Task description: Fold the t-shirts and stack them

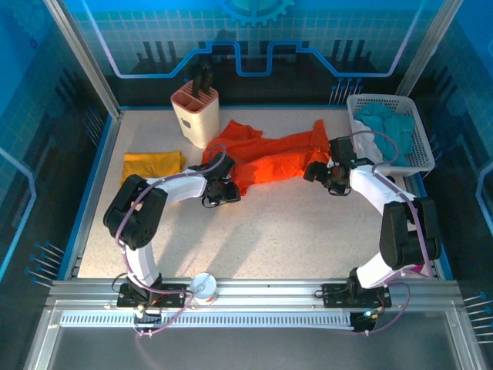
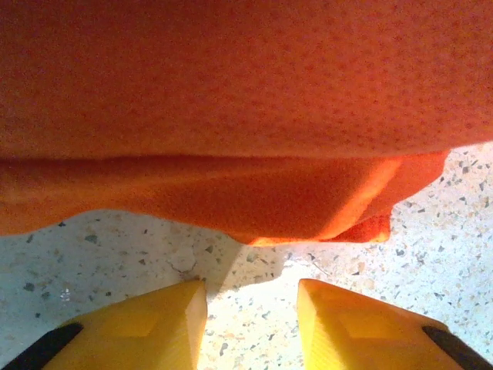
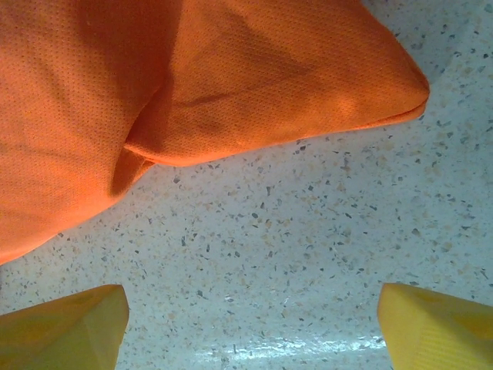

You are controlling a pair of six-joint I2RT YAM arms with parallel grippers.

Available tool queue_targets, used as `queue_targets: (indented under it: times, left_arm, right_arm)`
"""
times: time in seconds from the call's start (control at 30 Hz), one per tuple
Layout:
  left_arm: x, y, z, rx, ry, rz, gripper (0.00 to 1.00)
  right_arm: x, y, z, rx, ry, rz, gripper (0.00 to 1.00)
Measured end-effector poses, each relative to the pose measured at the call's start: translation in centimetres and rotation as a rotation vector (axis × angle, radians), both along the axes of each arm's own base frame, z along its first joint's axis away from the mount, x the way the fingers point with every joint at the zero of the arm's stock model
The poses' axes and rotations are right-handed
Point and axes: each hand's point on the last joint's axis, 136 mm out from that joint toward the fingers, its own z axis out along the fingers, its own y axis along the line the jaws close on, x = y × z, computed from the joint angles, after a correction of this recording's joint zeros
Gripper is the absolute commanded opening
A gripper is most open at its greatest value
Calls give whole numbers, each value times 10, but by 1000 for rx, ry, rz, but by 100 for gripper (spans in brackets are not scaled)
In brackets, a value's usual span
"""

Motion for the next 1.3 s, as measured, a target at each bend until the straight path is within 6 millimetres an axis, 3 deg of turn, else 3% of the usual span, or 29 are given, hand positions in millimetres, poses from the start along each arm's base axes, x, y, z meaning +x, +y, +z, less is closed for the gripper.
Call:
queue_targets:
  times: [0.47,0.7,0.83,0.93,1.03,1.3]
  left_arm:
    - [25,4,5,64,-96,6,36]
    - [26,7,-3,93,-87,4,17]
    - [26,10,-2,108,-86,1,0]
    - [22,9,2,111,-80,-11,0]
    - [14,11,15,111,-70,-18,0]
    - [0,3,75,18,-92,-49,0]
  right_arm:
    - [-4,6,-4,59,18,-3,83]
    - [-6,5,-7,78,26,-12,82]
    - [-5,1,-6,83,28,-30,82]
    - [-5,-7,-7,77,32,-65,81]
    - [-6,-21,-8,74,32,-119,78]
    - [-9,-59,-8,81,28,-240,74]
